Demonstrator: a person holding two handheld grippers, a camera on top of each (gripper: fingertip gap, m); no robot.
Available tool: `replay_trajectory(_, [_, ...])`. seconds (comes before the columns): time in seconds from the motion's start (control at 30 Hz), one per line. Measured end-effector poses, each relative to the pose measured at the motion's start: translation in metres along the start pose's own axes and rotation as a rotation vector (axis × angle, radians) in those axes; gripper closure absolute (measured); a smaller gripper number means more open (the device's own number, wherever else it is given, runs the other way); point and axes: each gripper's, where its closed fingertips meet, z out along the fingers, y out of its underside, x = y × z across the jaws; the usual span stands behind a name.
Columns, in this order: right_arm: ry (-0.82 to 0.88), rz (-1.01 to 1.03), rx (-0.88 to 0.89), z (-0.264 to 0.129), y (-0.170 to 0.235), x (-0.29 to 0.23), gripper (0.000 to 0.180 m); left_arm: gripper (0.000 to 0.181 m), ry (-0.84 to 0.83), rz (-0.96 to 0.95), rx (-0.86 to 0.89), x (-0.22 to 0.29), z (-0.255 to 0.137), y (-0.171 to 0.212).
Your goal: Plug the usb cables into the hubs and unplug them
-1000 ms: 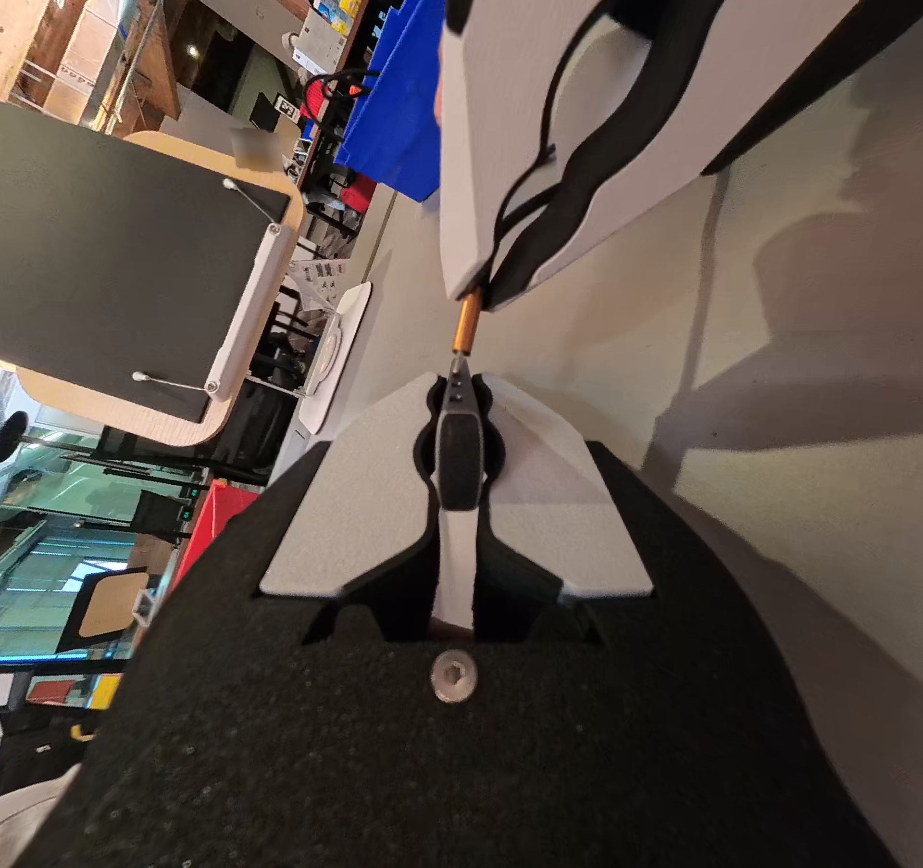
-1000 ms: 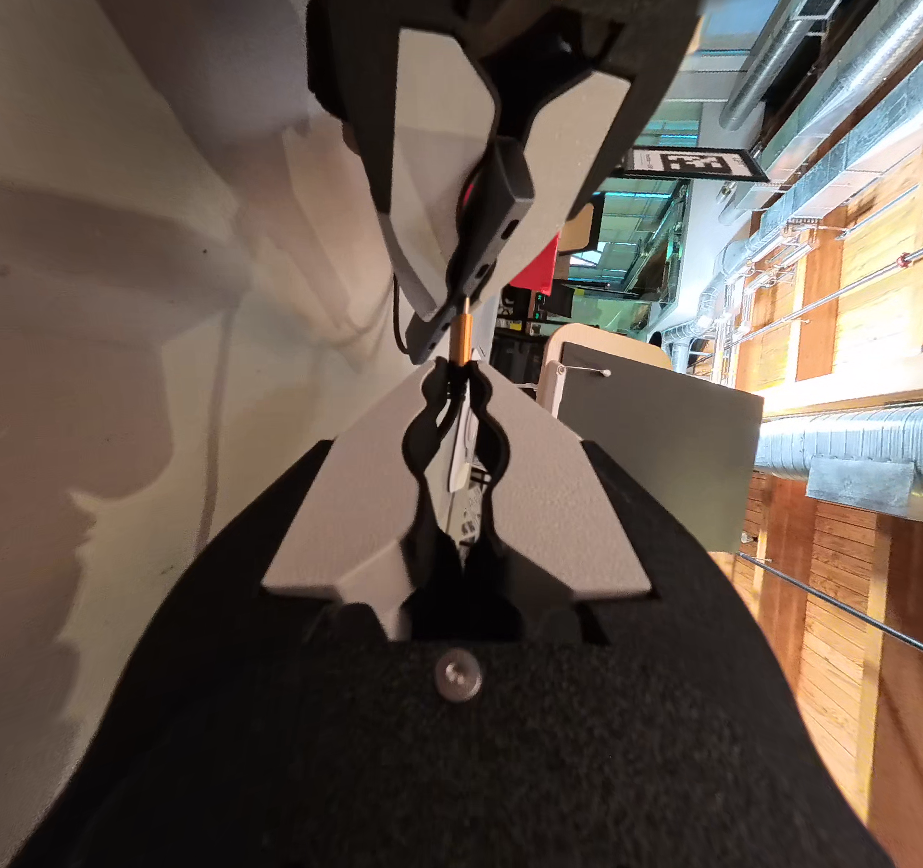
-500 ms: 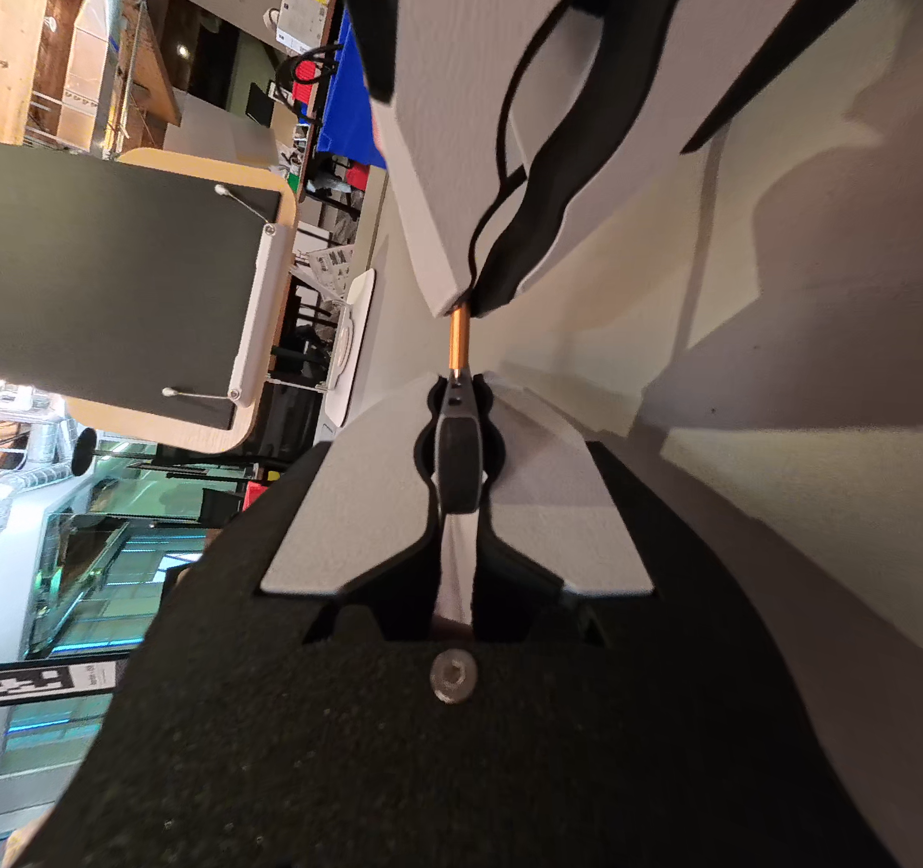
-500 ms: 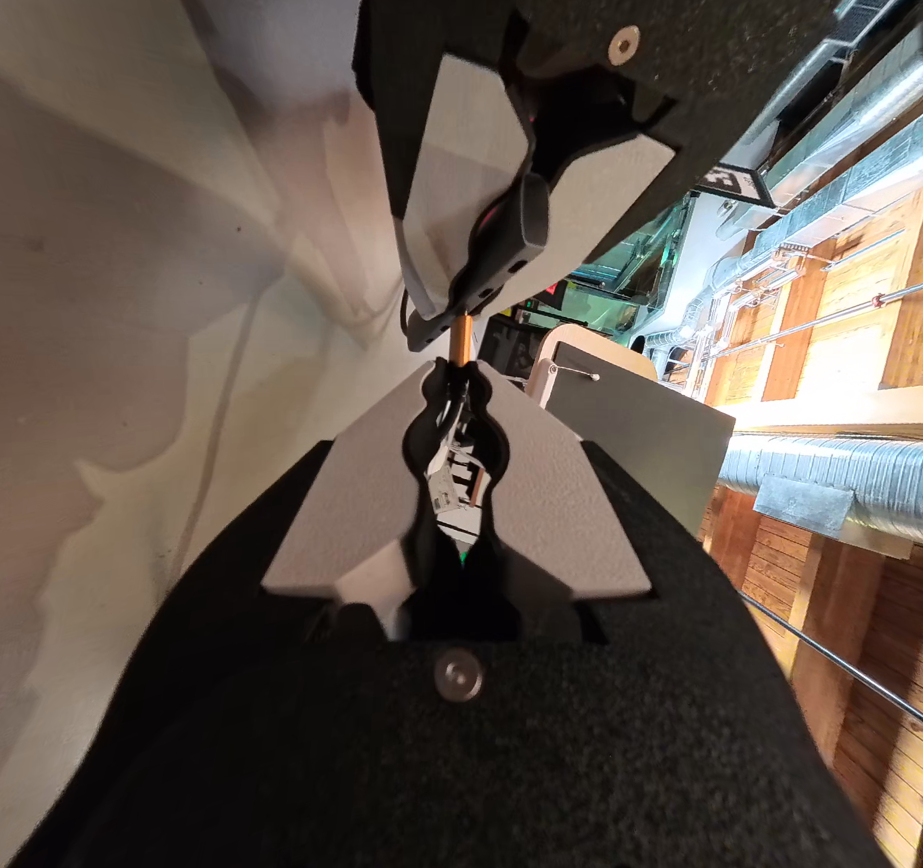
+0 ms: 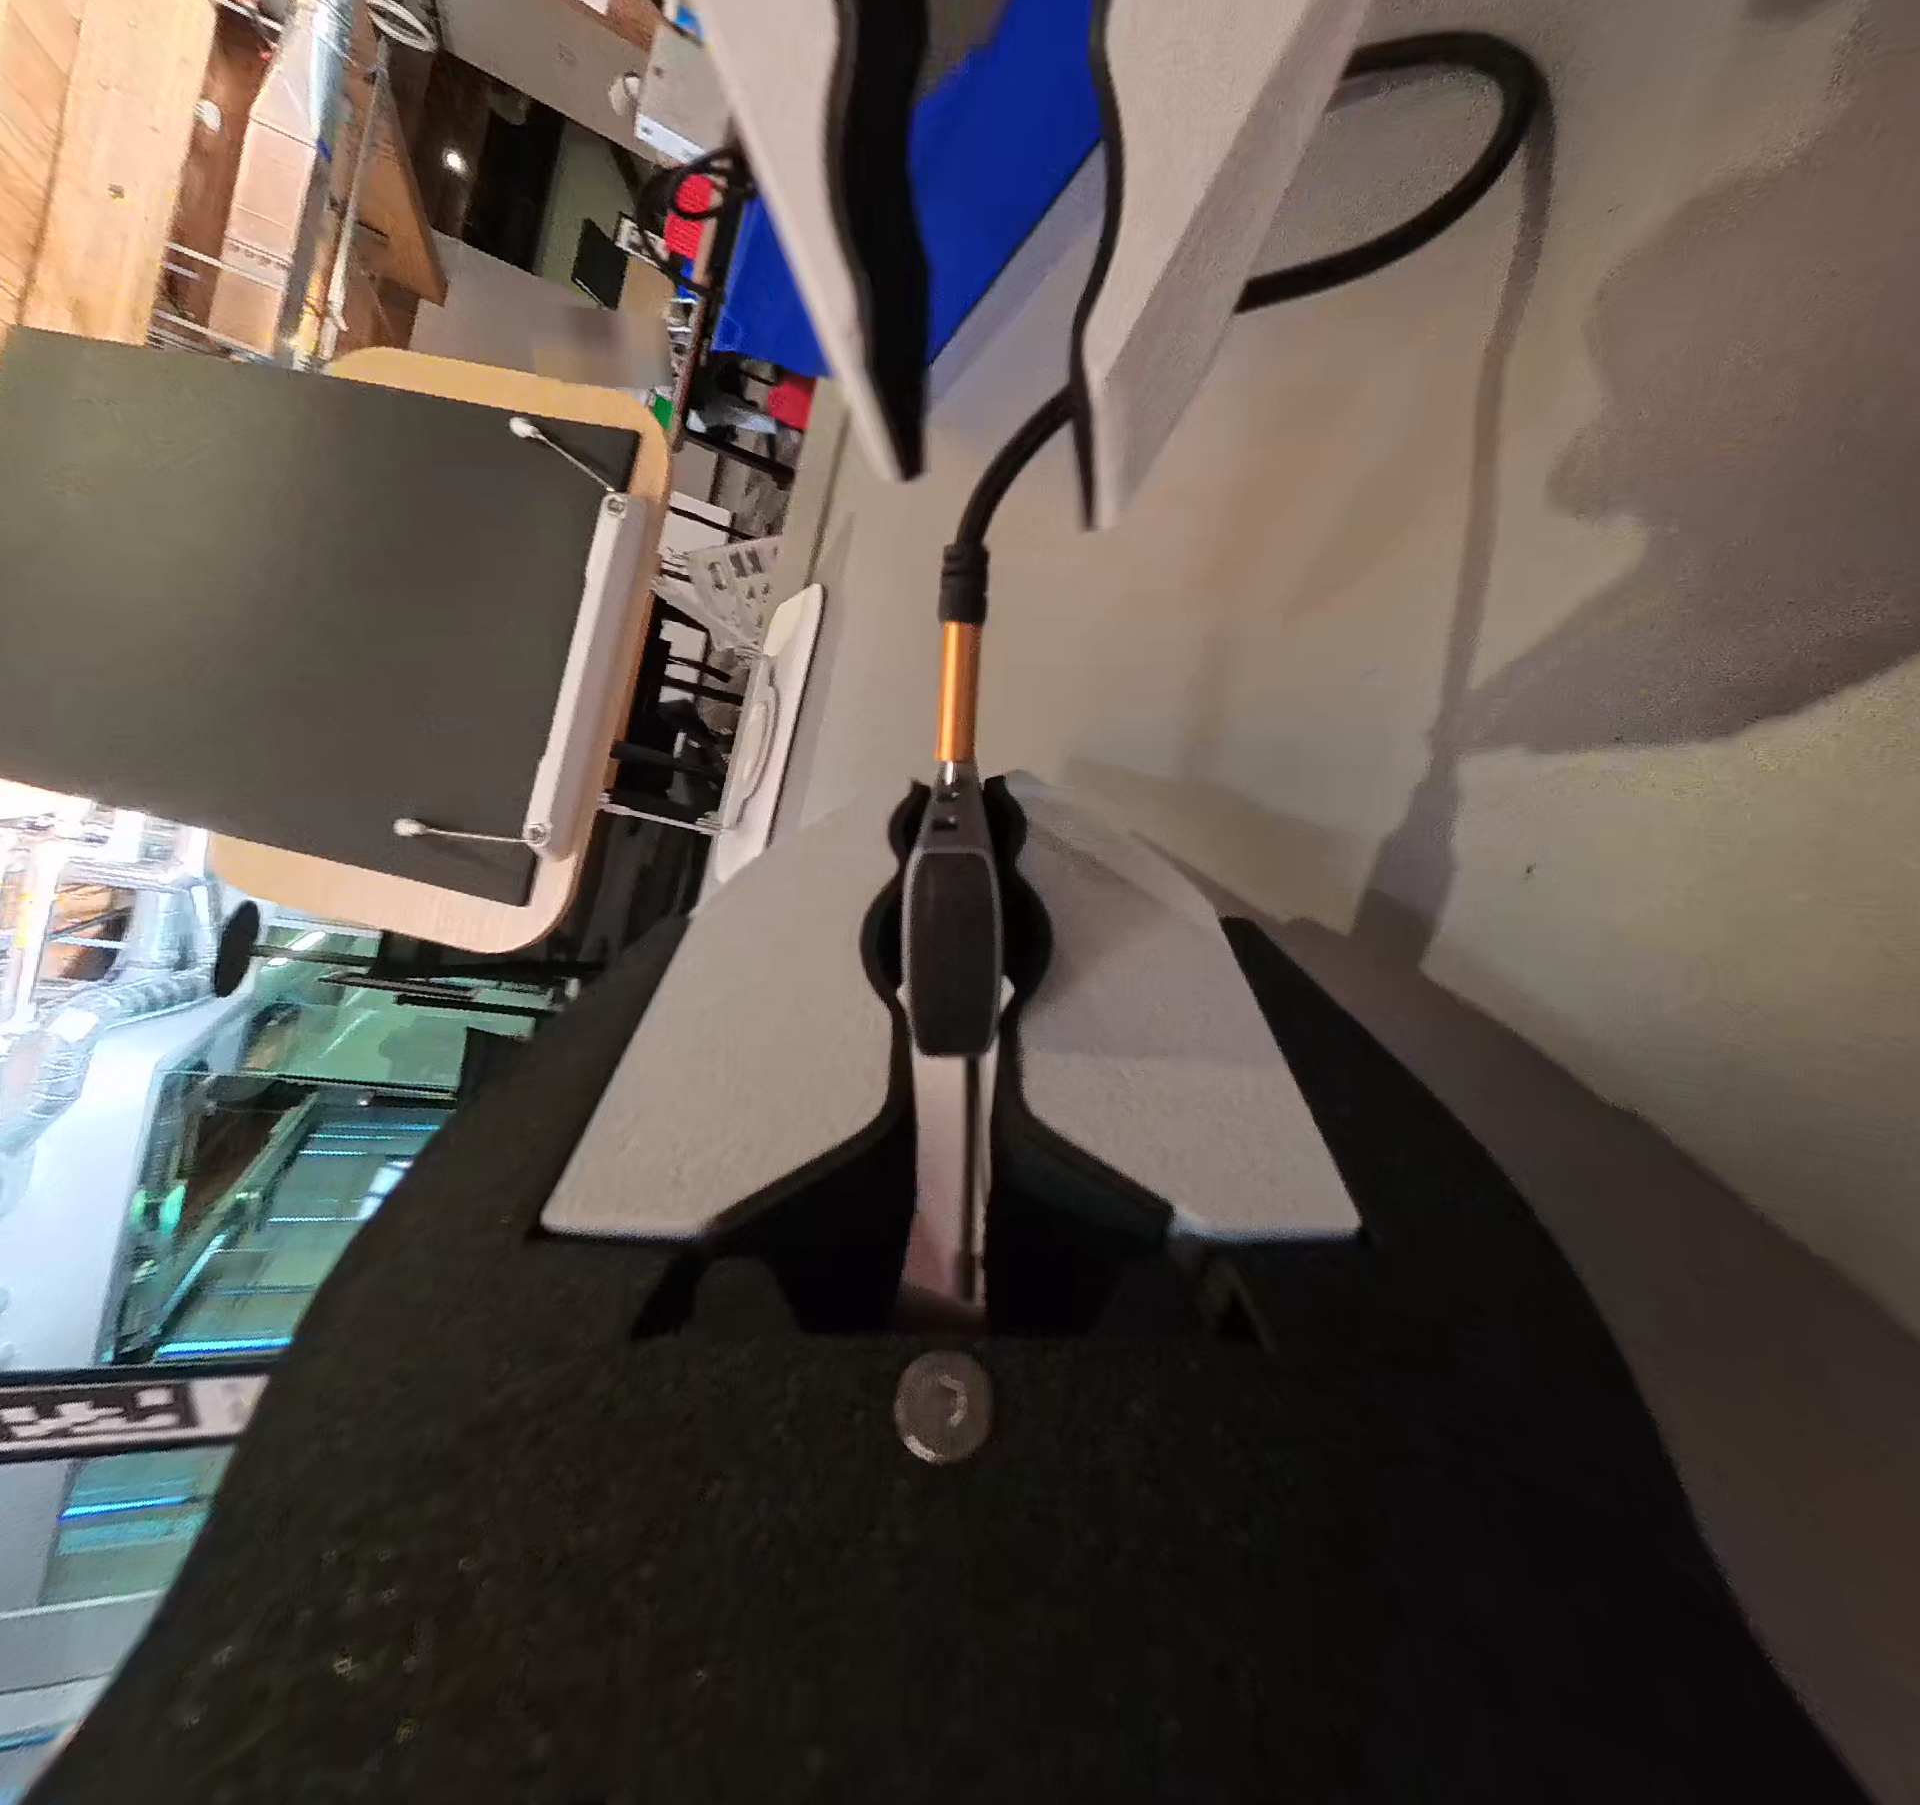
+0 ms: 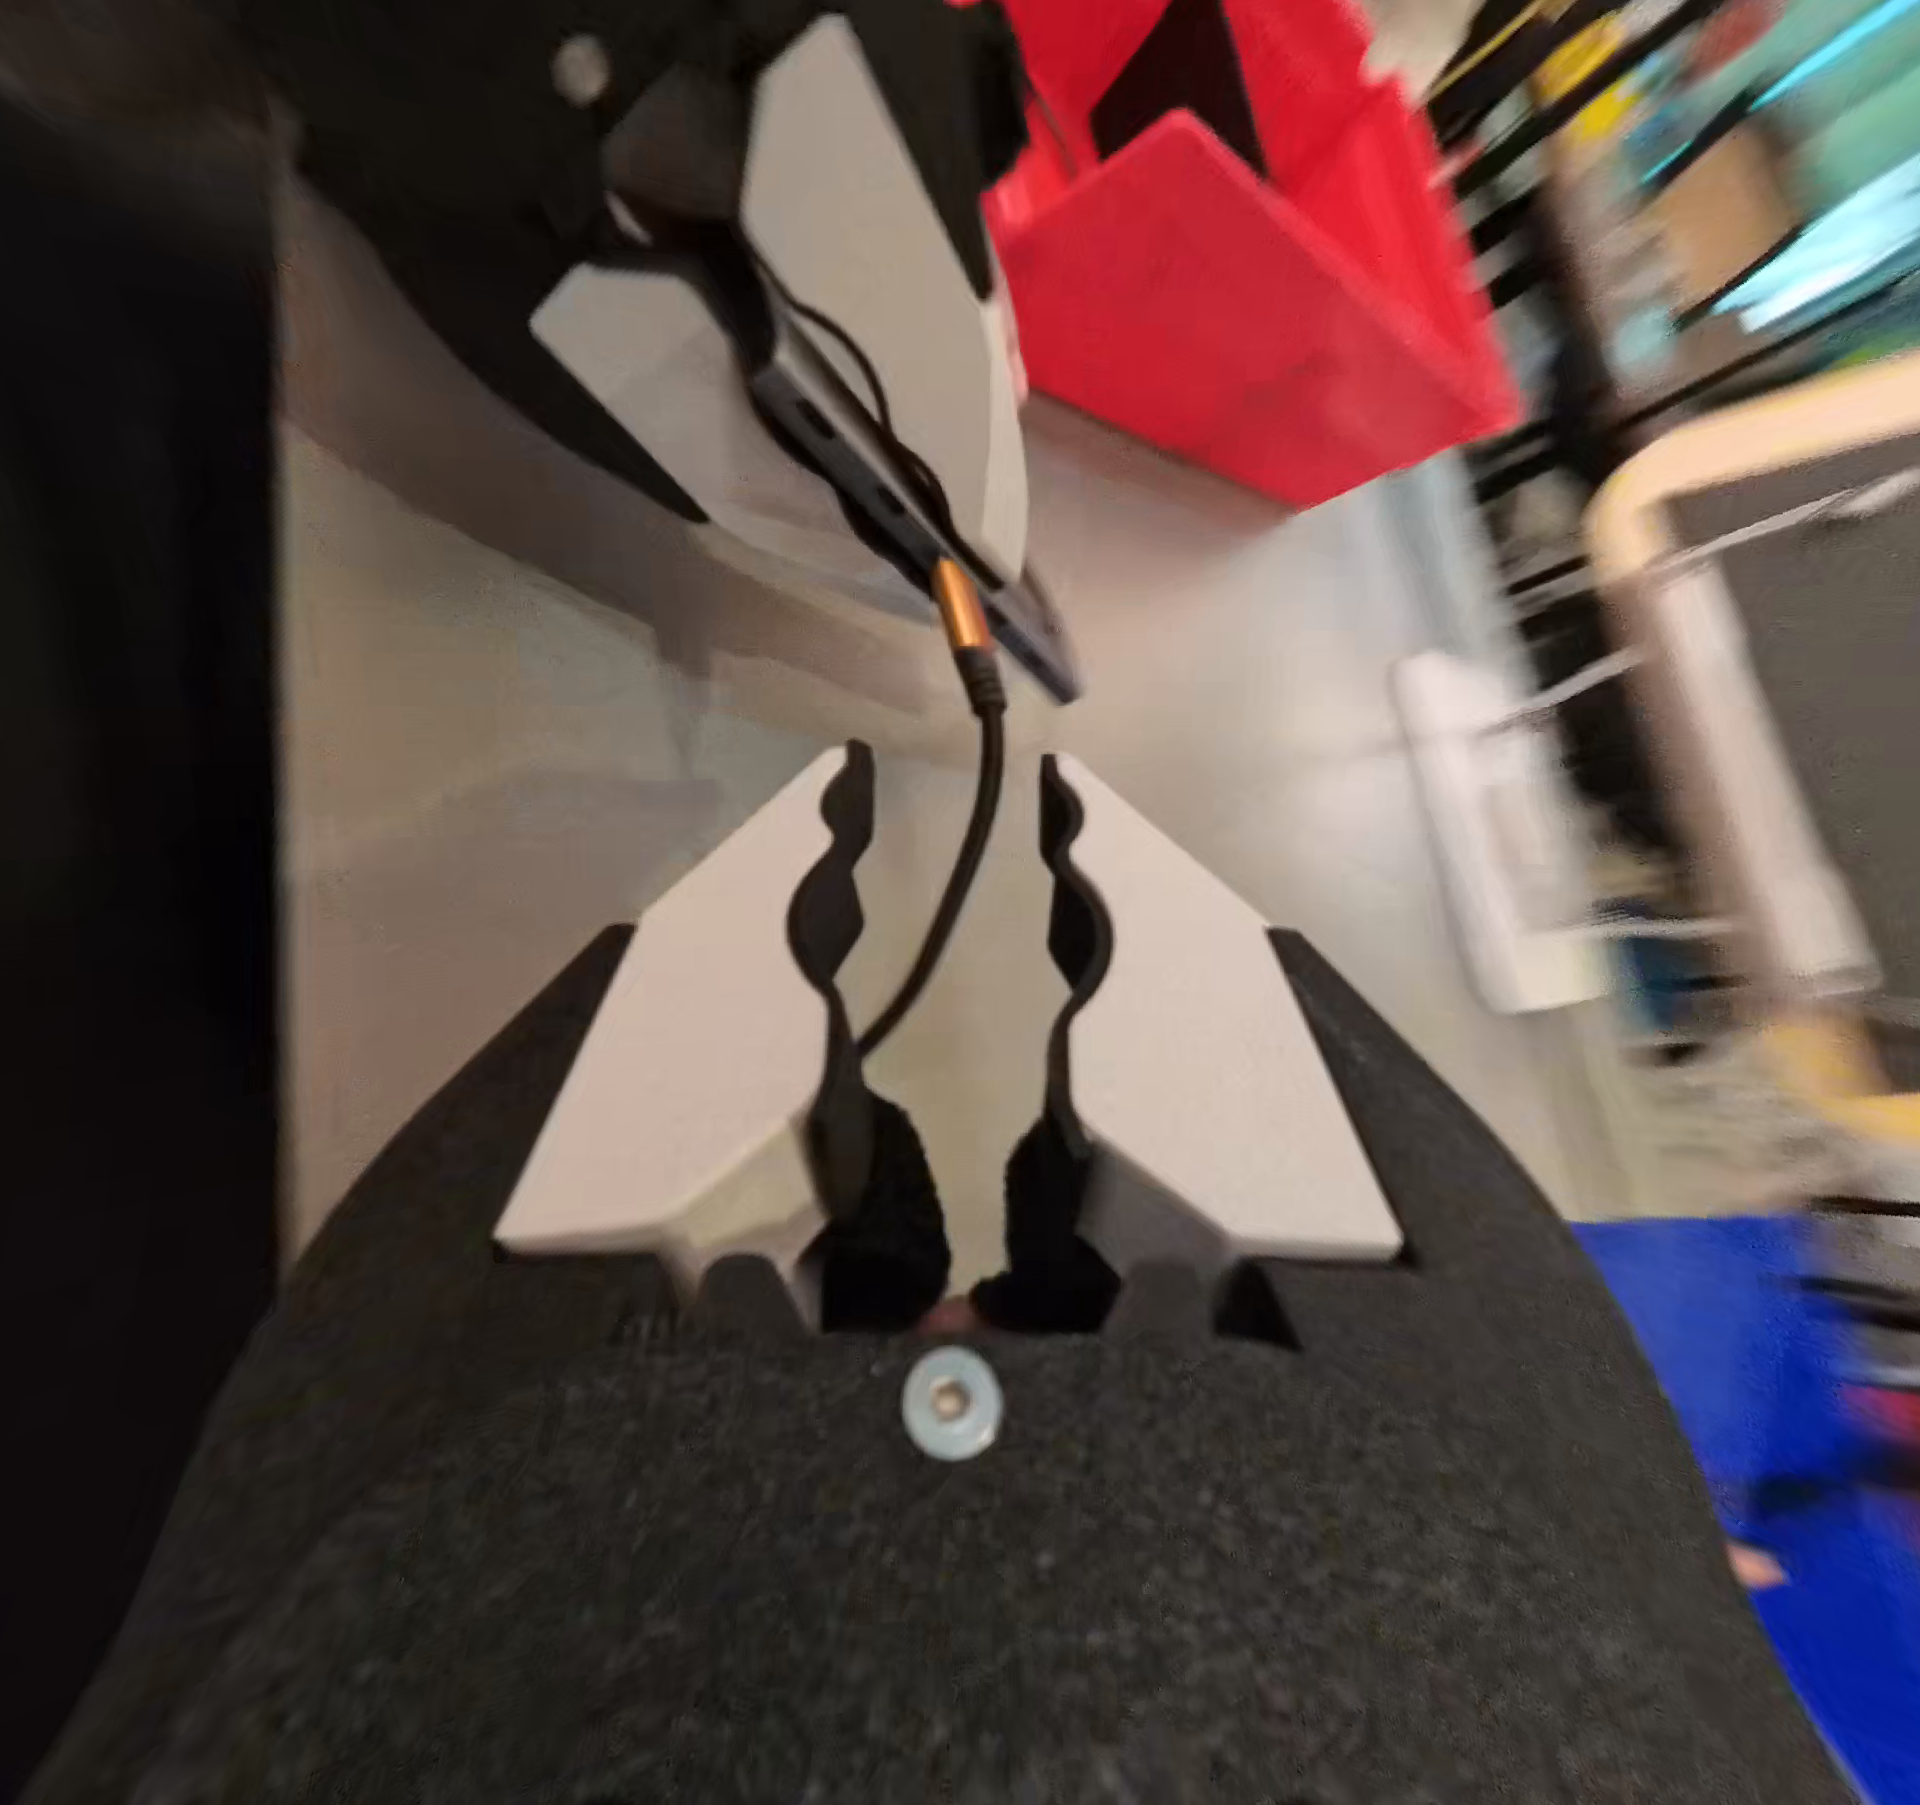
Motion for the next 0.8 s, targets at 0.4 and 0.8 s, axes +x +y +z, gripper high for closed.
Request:
replay_trajectory(0.4, [-0.406, 0.812, 0.208, 0.006, -0.014, -0.007, 0.167, 0.17, -0.063, 0.089, 0.033, -0.005, -0.005, -0.014])
replay_trajectory(0.8, [-0.397, 0.844, 0.286, 0.002, -0.026, 0.001, 0.17, 0.17, -0.058, 0.077, 0.029, -0.005, -0.006, -0.015])
